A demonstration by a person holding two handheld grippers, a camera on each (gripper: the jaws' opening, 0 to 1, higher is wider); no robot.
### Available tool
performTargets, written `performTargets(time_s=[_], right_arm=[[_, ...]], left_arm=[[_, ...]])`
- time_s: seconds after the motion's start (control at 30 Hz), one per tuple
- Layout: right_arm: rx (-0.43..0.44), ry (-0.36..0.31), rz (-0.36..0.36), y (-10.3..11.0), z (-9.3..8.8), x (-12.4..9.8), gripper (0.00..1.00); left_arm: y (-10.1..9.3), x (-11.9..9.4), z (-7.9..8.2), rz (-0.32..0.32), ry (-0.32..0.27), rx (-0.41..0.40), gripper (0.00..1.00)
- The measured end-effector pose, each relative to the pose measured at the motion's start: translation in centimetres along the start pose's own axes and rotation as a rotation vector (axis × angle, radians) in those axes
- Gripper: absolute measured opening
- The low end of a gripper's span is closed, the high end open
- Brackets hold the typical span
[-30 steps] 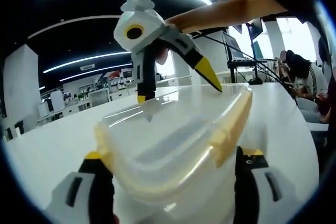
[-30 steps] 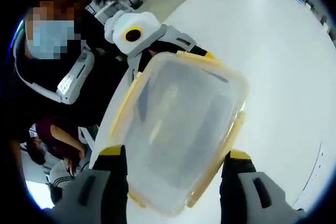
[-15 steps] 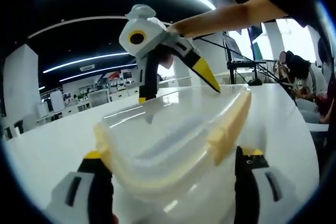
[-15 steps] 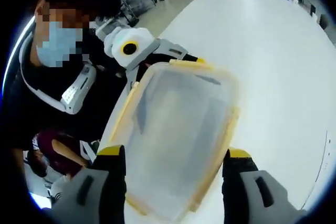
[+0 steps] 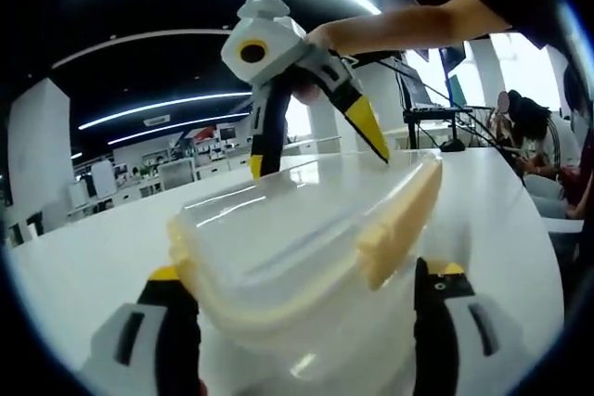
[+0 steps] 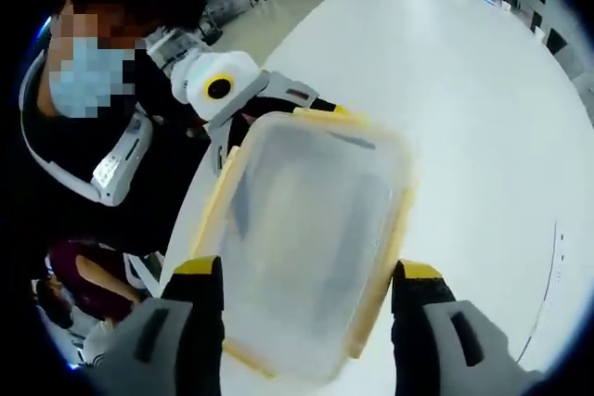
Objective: Snap each plastic latch of the storage box into its locked position after aligning the lid with the box until every specified latch is closed and the lid sits flush.
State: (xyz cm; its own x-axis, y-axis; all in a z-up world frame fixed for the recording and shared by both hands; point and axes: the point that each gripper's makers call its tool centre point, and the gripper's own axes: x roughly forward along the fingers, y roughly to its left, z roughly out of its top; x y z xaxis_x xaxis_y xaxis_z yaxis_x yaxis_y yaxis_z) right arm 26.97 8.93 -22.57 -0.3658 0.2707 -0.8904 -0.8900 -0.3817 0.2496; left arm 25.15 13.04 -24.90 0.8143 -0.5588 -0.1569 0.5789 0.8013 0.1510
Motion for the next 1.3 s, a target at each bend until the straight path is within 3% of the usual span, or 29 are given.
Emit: performTargets(time_s=[0.5,0.63,0.93,1.3], right_arm=[[0.069,0.052,-0.028,0.5,-0.6,0.3,0.64],[0.064,0.151,-0.005,0.4,-0.9,0.2,0.59],[0.063,0.289,0.035,0.0,-1.1,-0.1,0.51],[0.055,0.285,0.077,-0.7,-1.3,-0.7,0.47]], left_arm=[[-0.2,-0.2,-0.1,0.01,0.005,0.005,0.96],[-0.3,-0.2,-0.1,0.014,0.01,0.001,0.96],[-0.3,-0.1,-0.1,0.013,0.014,-0.004,0.95],[-0.2,0.2,-0.1,0.005,0.018,-0.014,0.95]])
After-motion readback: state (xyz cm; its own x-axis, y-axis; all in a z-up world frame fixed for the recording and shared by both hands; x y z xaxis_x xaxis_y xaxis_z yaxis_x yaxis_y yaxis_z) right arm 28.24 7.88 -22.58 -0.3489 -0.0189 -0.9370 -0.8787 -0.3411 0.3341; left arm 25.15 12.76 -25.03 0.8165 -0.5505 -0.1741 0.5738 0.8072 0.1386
